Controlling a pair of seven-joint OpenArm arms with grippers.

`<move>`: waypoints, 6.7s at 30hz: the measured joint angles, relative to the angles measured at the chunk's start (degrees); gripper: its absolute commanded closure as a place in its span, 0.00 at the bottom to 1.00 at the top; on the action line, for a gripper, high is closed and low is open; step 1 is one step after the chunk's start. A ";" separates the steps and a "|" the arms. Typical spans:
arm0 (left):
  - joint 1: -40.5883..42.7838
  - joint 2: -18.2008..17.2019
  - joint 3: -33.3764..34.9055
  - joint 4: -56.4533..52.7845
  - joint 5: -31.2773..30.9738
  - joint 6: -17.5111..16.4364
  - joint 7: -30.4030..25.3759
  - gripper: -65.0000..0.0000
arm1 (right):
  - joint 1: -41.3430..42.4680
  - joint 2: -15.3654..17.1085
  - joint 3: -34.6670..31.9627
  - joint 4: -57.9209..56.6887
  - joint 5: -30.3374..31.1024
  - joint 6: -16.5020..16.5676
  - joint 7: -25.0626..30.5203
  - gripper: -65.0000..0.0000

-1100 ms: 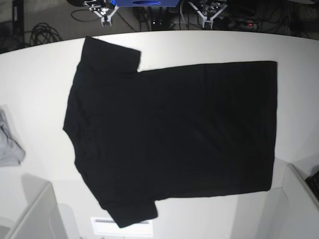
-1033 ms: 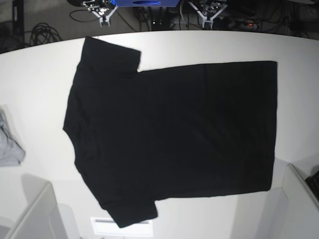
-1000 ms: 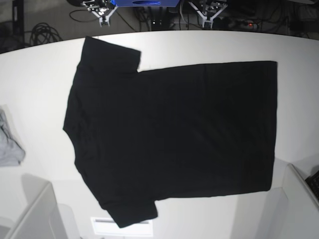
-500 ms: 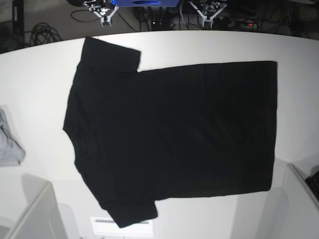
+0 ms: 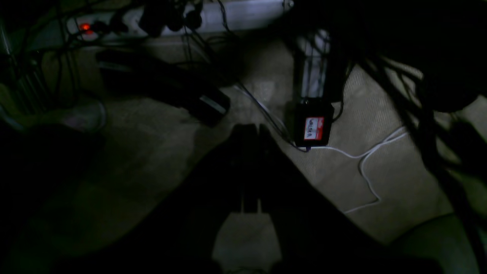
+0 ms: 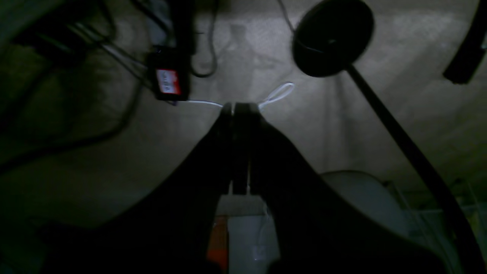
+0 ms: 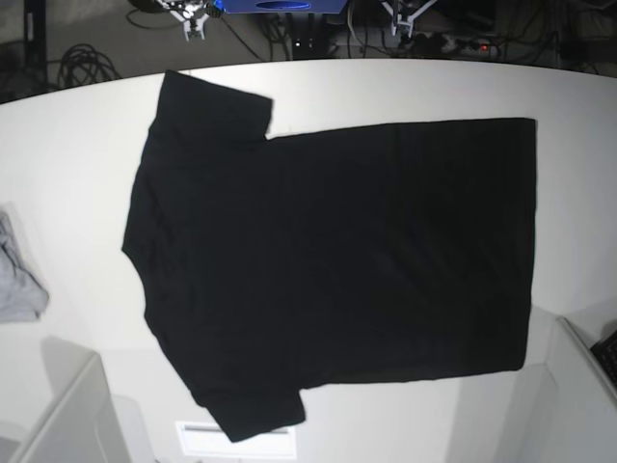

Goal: Fold the T-shirt properly

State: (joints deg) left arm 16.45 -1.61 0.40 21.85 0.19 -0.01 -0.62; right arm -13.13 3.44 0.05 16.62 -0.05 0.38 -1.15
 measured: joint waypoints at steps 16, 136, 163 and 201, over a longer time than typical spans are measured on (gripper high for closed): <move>21.84 -6.21 -1.07 33.48 -0.66 0.46 0.61 1.00 | -20.92 0.63 11.47 31.95 0.13 0.00 -6.43 1.00; 15.54 -2.54 -39.87 70.75 -38.05 -8.46 25.18 0.41 | -19.63 3.93 17.07 80.39 45.16 15.54 -37.90 1.00; 10.93 -3.34 -35.08 68.19 -38.97 -9.07 27.30 1.00 | -18.93 3.85 17.51 80.37 45.13 15.56 -38.86 1.00; 25.05 -5.42 -34.47 84.94 -37.99 -8.57 32.20 1.00 | -26.25 4.42 22.60 93.37 43.34 14.84 -41.11 1.00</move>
State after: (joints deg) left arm 41.50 -7.03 -34.06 106.78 -37.80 -8.58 31.57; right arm -39.38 7.86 22.65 110.00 43.29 15.22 -42.26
